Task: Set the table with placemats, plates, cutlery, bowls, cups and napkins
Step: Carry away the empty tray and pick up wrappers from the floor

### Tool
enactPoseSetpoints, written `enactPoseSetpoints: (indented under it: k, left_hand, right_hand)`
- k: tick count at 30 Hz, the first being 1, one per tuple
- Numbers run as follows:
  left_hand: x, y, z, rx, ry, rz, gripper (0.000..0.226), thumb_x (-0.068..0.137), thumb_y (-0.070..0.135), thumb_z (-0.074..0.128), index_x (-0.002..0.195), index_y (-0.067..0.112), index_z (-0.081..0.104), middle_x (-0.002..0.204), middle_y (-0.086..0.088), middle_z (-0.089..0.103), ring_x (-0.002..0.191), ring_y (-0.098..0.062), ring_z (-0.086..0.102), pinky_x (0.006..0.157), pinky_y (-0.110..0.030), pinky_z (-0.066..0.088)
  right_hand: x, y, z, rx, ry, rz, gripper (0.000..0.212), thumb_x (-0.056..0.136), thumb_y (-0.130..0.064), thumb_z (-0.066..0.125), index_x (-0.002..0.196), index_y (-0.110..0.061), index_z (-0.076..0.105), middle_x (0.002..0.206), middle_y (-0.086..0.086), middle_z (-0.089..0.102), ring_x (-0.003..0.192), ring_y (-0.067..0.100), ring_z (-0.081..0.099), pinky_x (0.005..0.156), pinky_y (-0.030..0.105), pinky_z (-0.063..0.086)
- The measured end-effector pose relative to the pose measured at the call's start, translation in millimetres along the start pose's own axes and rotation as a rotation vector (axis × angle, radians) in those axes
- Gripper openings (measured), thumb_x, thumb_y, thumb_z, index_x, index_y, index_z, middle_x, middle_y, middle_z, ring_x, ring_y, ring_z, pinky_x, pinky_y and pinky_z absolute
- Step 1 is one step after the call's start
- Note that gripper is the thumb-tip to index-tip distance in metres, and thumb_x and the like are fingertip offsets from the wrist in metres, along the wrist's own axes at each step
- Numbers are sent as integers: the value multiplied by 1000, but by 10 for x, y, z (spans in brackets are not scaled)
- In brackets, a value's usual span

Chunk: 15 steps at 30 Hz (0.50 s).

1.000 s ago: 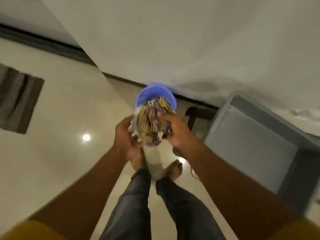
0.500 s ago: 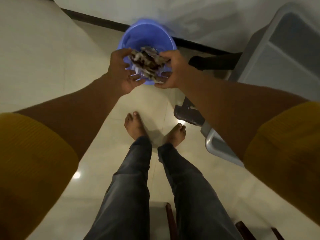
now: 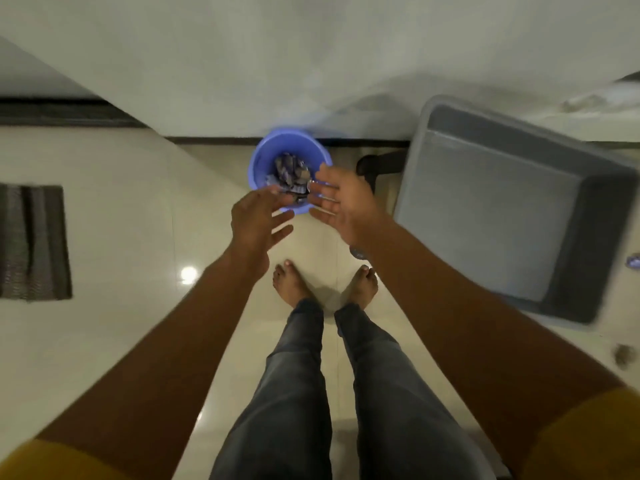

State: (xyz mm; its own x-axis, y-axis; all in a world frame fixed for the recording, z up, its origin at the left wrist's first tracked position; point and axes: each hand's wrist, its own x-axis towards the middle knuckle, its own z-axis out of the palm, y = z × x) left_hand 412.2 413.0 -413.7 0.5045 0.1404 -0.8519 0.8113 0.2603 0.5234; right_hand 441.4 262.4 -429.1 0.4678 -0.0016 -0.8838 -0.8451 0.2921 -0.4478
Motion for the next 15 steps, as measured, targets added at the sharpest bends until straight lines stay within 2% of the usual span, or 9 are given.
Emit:
enactPoseSetpoints:
  k: [4, 7, 10, 15]
  left_hand:
    - [-751, 212, 205, 119, -78, 78, 21, 102, 23, 64, 120, 16, 71, 109, -7, 79, 102, -26, 76, 95, -43, 60]
    - [-1228, 271, 344, 240, -152, 147, 18, 103, 25, 63, 118, 21, 72, 104, -1, 80, 97, -18, 77, 94, -41, 60]
    - [-1637, 290, 506, 343, -240, 203, 21, 103, 23, 62, 122, 20, 71, 105, 0, 80, 101, -20, 76, 95, -41, 59]
    - [-2288, 212, 953, 502, -392, 314, 19, 104, 15, 59, 119, 18, 72, 103, 0, 80, 101, -21, 76, 94, -41, 59]
  right_hand:
    - [-782, -152, -138, 64, 41, -123, 26, 100, -35, 64, 117, -17, 70, 101, 1, 79, 96, 18, 75, 87, 38, 58]
    - [-1417, -263, -374, 91, 103, -222, 24, 98, -29, 68, 115, -12, 71, 103, 8, 79, 98, 26, 76, 88, 40, 60]
    - [-1976, -305, -741, 116, 171, -324, 25, 97, -23, 69, 116, -7, 71, 104, 13, 78, 102, 32, 74, 91, 44, 60]
    - [-2792, -195, -1512, 172, 306, -474, 20, 97, -27, 70, 110, -12, 75, 101, 9, 79, 98, 29, 75, 94, 47, 60]
